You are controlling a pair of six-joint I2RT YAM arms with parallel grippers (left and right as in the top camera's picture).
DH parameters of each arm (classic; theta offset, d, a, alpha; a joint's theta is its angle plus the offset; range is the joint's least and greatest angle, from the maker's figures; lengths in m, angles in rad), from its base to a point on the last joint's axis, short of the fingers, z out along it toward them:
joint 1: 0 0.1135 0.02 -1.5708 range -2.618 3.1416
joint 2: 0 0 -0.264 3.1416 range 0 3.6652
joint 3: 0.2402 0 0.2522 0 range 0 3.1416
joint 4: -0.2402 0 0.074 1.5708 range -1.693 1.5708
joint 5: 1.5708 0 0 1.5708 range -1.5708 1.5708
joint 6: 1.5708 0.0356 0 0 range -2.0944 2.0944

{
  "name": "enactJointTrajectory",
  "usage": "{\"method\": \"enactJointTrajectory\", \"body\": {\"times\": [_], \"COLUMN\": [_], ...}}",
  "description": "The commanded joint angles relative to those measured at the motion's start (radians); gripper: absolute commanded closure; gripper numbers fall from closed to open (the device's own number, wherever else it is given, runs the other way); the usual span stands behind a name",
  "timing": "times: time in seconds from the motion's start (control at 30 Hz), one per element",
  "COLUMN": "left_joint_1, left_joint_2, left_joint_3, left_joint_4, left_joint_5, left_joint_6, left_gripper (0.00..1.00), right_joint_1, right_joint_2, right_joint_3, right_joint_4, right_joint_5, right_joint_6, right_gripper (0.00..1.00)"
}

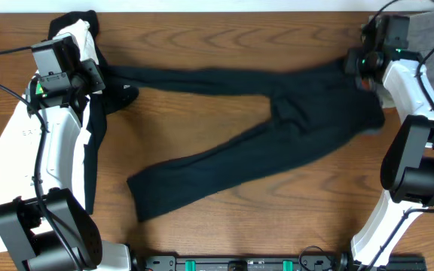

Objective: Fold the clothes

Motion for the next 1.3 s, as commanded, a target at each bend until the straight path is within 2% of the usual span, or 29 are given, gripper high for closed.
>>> {"method": "enactJointTrajectory", "body": {"times": [0.0, 0.23, 0.43, 0.67, 0.8, 0.87, 0.97, 1.07, 1.27], "left_joint_1": [0.002, 0.002, -0.01, -0.056, -0.083, -0.103, -0.132, -0.145, -0.137], "left_joint_2": [0.013, 0.027, 0.12, 0.143, 0.142, 0.138, 0.132, 0.132, 0.142], "left_joint_3": [0.016, -0.006, -0.011, -0.011, -0.011, -0.011, -0.011, -0.011, -0.011], "left_joint_4": [0.002, 0.035, 0.068, 0.188, 0.266, 0.266, 0.192, 0.032, -0.261], "left_joint_5": [-0.012, -0.012, 0.003, 0.032, 0.034, 0.079, 0.13, 0.118, -0.076], "left_joint_6": [-0.009, -0.008, -0.008, 0.003, 0.063, 0.125, 0.181, 0.181, 0.141], "left_gripper": [0.95, 0.94, 0.94, 0.94, 0.94, 0.94, 0.94, 0.94, 0.94], "right_joint_1": [0.007, 0.006, 0.007, 0.006, 0.006, 0.004, 0.001, -0.003, -0.011], "right_joint_2": [0.007, 0.029, 0.038, 0.038, 0.038, 0.038, 0.038, 0.038, 0.038], "right_joint_3": [0.013, 0.013, 0.013, 0.013, 0.013, 0.013, 0.013, 0.013, 0.013], "right_joint_4": [0.031, 0.085, 0.09, 0.073, 0.065, 0.058, 0.05, 0.038, 0.021], "right_joint_5": [0.018, 0.021, 0.021, 0.021, 0.021, 0.021, 0.021, 0.021, 0.021], "right_joint_6": [-0.006, -0.017, -0.018, -0.018, -0.021, -0.022, -0.022, -0.027, -0.039], "right_gripper": [0.99, 0.99, 0.99, 0.99, 0.99, 0.99, 0.99, 0.99, 0.99]}}
